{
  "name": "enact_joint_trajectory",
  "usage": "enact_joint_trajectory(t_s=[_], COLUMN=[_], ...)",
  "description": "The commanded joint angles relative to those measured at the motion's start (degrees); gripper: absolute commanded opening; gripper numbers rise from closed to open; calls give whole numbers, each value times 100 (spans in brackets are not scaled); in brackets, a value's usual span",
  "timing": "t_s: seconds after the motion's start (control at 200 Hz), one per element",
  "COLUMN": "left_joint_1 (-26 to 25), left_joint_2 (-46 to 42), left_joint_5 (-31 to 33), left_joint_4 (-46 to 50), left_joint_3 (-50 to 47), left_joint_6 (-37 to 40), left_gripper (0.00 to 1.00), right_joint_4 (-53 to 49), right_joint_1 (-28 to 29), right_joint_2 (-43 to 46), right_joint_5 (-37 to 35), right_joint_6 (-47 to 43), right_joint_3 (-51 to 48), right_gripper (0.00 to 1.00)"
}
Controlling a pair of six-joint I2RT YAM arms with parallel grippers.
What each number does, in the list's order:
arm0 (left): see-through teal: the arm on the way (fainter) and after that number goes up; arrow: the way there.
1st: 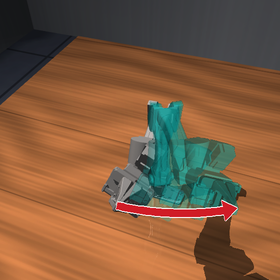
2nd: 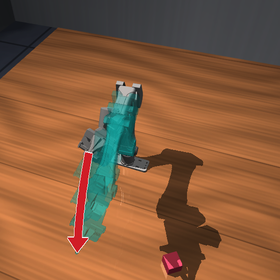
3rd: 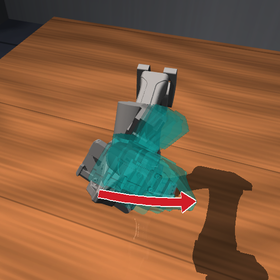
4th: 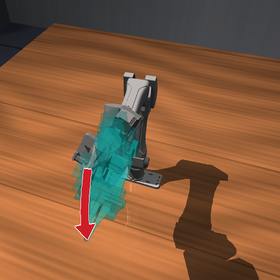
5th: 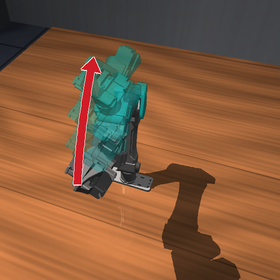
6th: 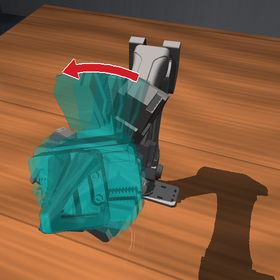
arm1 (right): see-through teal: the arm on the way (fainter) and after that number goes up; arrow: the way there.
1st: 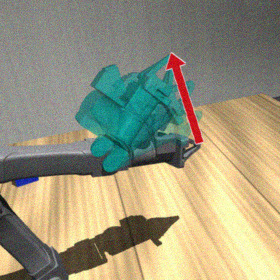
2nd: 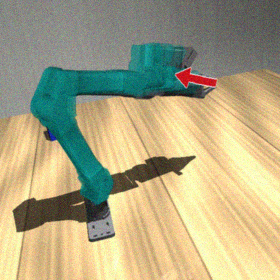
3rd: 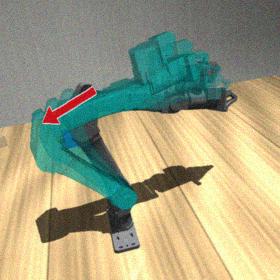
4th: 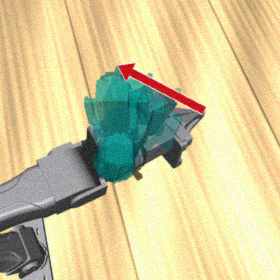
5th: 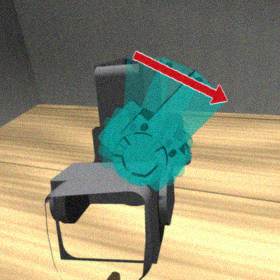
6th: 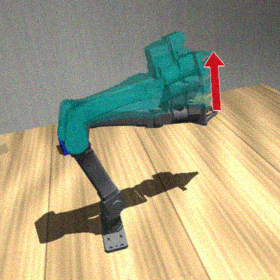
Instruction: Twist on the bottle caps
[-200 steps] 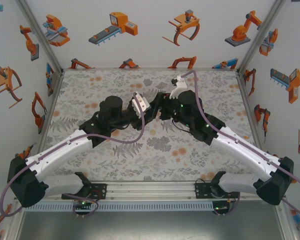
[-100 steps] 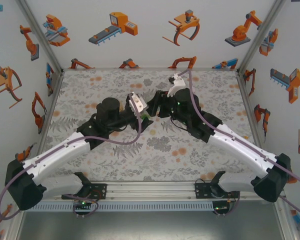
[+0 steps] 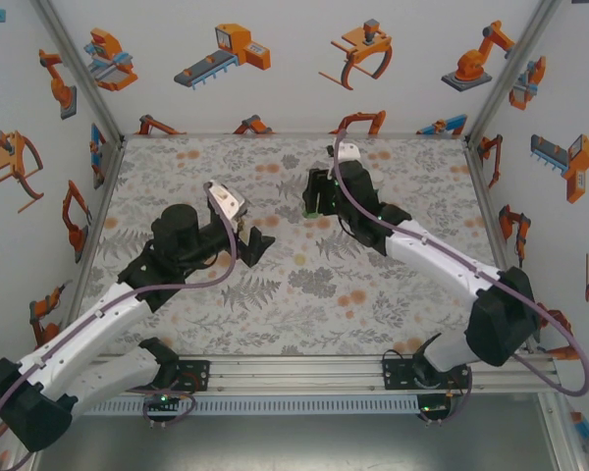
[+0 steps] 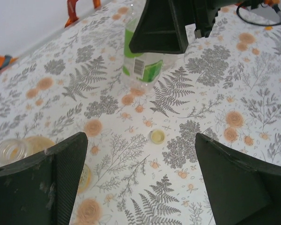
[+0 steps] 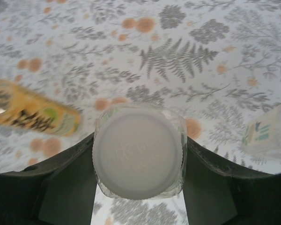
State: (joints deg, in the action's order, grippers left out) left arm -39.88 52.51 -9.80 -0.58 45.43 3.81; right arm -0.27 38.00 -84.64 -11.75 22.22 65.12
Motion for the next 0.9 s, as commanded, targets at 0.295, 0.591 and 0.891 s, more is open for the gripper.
enact_joint_trajectory(t_s=[0.295, 0.591, 0.891], left_joint_1=[288, 445, 508], left_joint_2=[-146, -150, -93], left_joint_5=[299, 126, 49], left_joint_4=[981, 981, 914], left_joint_3=[136, 132, 116], left_joint_6=[-962, -1119, -1131], left_gripper=[87, 87, 87], right_joint_4=[1758, 1113, 479], right_joint_1=[-450, -531, -531], right_joint_2=[-1388, -1912, -2065], right_joint_5=[-485, -484, -558], right_joint_6=[-794, -725, -653], right_joint_3=[-263, 64, 290], right_gripper=[47, 48, 58])
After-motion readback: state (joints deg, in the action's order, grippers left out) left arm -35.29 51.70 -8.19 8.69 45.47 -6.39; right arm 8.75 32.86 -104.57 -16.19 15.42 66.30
